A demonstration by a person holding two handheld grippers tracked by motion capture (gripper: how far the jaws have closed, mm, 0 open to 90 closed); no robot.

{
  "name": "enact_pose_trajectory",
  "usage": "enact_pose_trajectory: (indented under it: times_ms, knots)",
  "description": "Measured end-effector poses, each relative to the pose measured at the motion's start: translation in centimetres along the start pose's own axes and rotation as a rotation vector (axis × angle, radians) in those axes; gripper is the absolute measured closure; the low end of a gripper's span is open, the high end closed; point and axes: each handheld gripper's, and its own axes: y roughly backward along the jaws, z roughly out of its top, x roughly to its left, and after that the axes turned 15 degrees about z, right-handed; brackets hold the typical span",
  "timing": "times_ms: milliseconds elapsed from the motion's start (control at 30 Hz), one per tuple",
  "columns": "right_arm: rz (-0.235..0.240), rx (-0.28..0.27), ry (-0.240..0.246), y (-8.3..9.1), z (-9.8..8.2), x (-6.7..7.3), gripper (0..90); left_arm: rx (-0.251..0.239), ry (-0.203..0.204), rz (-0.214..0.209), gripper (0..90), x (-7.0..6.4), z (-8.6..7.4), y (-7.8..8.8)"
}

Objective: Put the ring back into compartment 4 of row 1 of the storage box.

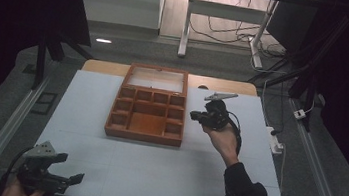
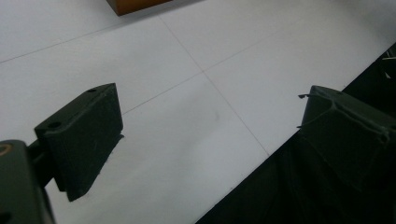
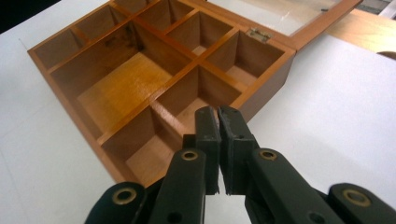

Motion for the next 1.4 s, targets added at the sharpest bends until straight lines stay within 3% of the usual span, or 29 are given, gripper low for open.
enact_pose_trajectory:
  times_ms: [1067,1400]
  knots:
    - [-0.056,0.001,0.022,-4.2,4.5,-2.7,86.1,-0.008,0.000,-0.003,5.7,0.0,-0.1,0.1]
    - [-0.067,0.004,0.039,-5.6,5.4,-2.9,86.1,-0.008,0.001,-0.001,5.8,0.1,-0.1,0.1]
